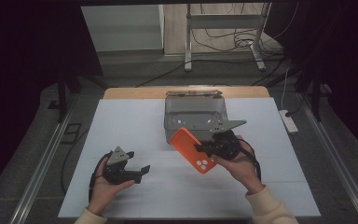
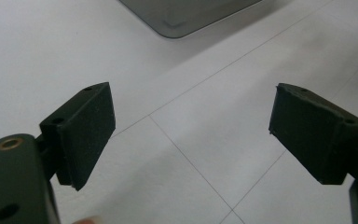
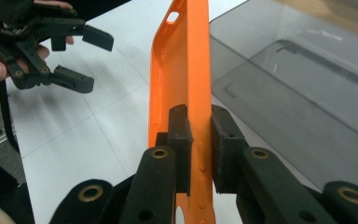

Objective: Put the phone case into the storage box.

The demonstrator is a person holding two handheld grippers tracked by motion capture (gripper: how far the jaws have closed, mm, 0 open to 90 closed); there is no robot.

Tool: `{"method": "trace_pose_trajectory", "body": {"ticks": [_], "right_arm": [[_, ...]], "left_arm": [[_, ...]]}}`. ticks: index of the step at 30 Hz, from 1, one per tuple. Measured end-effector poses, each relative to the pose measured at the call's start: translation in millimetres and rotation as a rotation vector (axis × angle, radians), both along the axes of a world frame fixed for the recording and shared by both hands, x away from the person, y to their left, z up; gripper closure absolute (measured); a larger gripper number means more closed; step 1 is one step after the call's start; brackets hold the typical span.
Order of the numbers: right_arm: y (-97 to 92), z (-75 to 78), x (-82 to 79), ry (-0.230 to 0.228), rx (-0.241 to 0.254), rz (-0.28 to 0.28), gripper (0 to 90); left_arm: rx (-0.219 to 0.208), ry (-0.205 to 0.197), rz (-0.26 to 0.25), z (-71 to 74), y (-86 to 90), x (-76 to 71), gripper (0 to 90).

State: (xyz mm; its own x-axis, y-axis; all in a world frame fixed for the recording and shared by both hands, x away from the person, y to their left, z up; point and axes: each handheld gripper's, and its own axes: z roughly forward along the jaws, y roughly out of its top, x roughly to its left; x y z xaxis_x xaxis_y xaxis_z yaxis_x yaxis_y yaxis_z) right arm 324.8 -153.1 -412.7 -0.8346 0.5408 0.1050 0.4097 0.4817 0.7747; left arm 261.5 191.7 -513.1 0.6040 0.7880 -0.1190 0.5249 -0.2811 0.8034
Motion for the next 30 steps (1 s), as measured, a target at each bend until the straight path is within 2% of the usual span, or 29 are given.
{"method": "trace_pose_trajectory", "body": {"ticks": [2,5,10,14,17,20,23,30], "right_arm": [[-0.4,2.8,-0.6,-0.004,0.001,-0.010,79.8],[-1.8,9.7,-1.6,-0.016,-0.013,-0.060,79.8],[-3.7,13.6,-1.8,-0.012,-0.014,-0.088,79.8],[-6.7,15.7,-0.1,-0.011,-0.003,-0.109,79.8],[-13.2,19.6,2.5,-0.011,0.026,-0.166,79.8],[-18.4,22.4,4.3,-0.011,0.043,-0.199,79.8],[-21.5,25.5,5.7,-0.009,0.058,-0.217,79.8],[-21.2,30.7,8.1,-0.030,0.053,-0.238,79.8]], "left_arm": [[-0.001,-0.001,0.001,-0.2,0.8,-0.8,14.5],[-0.005,-0.001,0.005,-1.3,1.6,-1.5,14.5],[0.001,0.002,0.003,-2.5,1.1,-0.9,14.6],[0.004,0.004,0.001,-3.3,0.6,-0.6,14.7],[0.004,-0.007,0.014,-2.6,1.4,-1.0,14.8],[0.001,-0.006,0.014,-2.5,1.6,-0.7,15.1],[0.010,0.000,0.005,-3.5,0.4,-0.6,15.1],[0.008,0.003,0.006,-3.4,1.2,-0.3,15.1]]}}
